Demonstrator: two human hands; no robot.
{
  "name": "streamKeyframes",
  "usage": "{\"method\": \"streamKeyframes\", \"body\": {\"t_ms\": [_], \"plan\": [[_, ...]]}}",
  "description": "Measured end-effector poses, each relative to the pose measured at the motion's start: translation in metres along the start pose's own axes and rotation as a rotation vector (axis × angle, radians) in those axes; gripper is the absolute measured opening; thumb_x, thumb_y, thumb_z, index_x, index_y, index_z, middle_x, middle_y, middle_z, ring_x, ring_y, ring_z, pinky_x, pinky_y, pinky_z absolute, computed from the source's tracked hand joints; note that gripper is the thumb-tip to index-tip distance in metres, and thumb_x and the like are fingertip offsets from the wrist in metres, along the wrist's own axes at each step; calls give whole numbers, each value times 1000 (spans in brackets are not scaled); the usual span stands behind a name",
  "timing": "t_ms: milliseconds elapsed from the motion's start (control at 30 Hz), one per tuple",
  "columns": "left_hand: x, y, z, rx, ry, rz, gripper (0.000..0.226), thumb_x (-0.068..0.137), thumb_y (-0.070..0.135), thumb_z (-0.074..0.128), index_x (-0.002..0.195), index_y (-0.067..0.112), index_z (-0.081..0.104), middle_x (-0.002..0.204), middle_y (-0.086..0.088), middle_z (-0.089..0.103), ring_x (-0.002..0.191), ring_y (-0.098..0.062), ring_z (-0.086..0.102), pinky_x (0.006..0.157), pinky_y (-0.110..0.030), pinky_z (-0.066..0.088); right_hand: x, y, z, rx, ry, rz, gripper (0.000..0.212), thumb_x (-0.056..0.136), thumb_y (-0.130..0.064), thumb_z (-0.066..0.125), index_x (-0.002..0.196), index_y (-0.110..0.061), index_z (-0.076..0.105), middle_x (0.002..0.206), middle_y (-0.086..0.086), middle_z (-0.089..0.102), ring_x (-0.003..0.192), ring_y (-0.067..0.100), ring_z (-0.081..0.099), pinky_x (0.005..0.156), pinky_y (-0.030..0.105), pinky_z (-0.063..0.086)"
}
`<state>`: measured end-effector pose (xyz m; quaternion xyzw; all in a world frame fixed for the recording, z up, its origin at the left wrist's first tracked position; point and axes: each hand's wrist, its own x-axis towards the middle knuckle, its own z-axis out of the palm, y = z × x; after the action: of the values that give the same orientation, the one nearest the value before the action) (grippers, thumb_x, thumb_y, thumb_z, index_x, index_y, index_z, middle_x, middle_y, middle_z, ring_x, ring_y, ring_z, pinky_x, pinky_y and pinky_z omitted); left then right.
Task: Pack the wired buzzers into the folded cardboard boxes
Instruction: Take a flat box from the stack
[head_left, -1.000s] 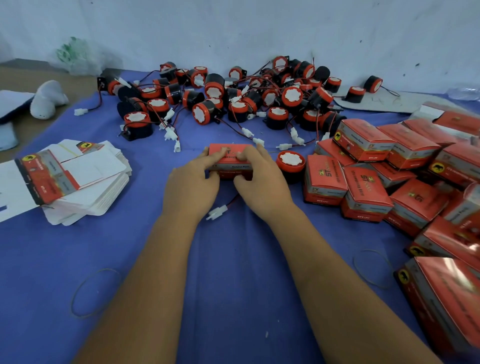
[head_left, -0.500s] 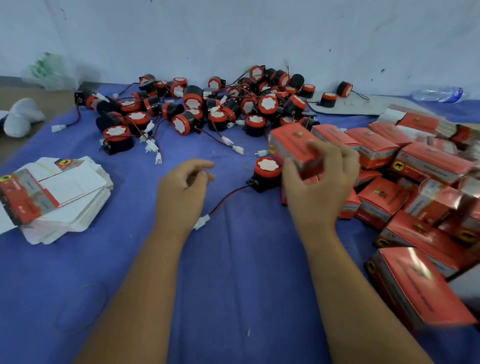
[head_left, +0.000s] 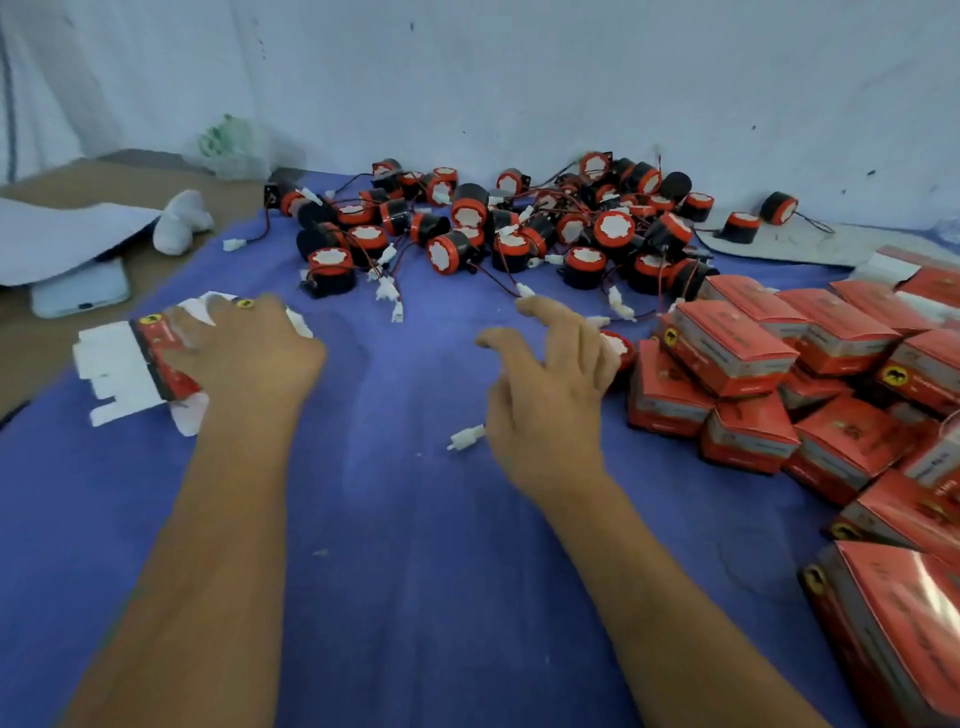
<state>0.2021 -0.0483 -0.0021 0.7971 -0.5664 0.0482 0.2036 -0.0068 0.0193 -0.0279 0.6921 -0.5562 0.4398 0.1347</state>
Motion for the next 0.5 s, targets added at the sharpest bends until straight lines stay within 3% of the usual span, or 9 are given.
{"method": "streamKeyframes", "body": {"t_ms": [67,200,267,333,400,500], "plan": [[0,-7,-4,140,-73,64,30,86,22,47,108,7,62,115,-27,57,115,-47,50,102,-50,39,4,-13,15,73,-92,9,36,75,1,52,103,-12,69,127,18,55,121,31,39,100,46,24],[-9,-8,0,304,-255,158,42,89,30,56,129,17,52,132,-15,50,131,-43,38,102,-44,36,7,-19,38,77,-280,-8,26,85,-3,52,102,-13,69,130,11,53,123,31,45,104,37,18],[-10,-5,0,243,-189,199,31,94,27,52,123,19,59,122,-11,59,115,-37,53,85,-37,42,7,-13,42,87,-292,-4,21,87,-3,55,100,-12,69,125,8,55,119,29,46,101,32,19],[-12,0,-3,116,-88,212,20,97,27,50,104,17,66,106,-10,66,94,-34,57,67,-33,37,8,-7,42,140,-257,48,18,87,-2,58,96,-11,70,114,6,58,110,27,49,95,27,22],[-14,9,-10,-6,-24,202,22,96,28,51,89,16,67,95,-9,68,83,-33,56,61,-32,39,9,-4,42,201,-223,123,17,87,-1,58,93,-11,70,106,2,58,103,24,50,93,30,31],[-20,22,-23,-110,33,205,25,94,27,50,92,19,73,88,-5,70,83,-34,60,62,-32,46,11,-4,42,360,-217,304,18,93,-5,54,99,-14,69,101,-7,55,101,19,52,90,41,46]]}}
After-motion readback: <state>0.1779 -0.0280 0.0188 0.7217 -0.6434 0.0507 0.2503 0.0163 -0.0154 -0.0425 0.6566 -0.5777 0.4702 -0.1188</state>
